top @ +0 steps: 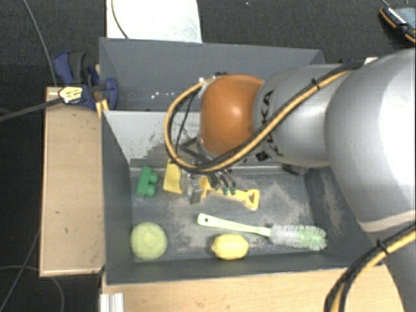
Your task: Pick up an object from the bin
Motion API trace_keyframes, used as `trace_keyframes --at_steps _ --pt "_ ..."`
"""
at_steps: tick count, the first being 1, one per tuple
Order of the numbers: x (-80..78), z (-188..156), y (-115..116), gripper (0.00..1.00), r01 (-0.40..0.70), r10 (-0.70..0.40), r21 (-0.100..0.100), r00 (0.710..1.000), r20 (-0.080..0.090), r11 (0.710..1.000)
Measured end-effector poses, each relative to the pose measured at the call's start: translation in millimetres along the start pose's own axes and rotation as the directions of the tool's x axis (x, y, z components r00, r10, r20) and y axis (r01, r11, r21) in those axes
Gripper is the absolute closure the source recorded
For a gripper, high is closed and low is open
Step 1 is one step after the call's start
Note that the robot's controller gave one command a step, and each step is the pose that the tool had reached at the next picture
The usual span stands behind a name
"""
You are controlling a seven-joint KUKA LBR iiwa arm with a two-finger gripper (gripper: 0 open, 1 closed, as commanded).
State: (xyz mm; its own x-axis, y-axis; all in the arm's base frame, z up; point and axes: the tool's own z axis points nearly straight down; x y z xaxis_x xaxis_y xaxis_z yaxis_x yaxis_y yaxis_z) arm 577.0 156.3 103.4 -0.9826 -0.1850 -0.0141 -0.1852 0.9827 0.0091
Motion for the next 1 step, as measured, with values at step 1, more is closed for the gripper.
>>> trace_keyframes --at_steps 1 --pt "-0.9 15.4 0.0 1.00 0.011 -0.011 -0.001 1.000 0.002 1.000"
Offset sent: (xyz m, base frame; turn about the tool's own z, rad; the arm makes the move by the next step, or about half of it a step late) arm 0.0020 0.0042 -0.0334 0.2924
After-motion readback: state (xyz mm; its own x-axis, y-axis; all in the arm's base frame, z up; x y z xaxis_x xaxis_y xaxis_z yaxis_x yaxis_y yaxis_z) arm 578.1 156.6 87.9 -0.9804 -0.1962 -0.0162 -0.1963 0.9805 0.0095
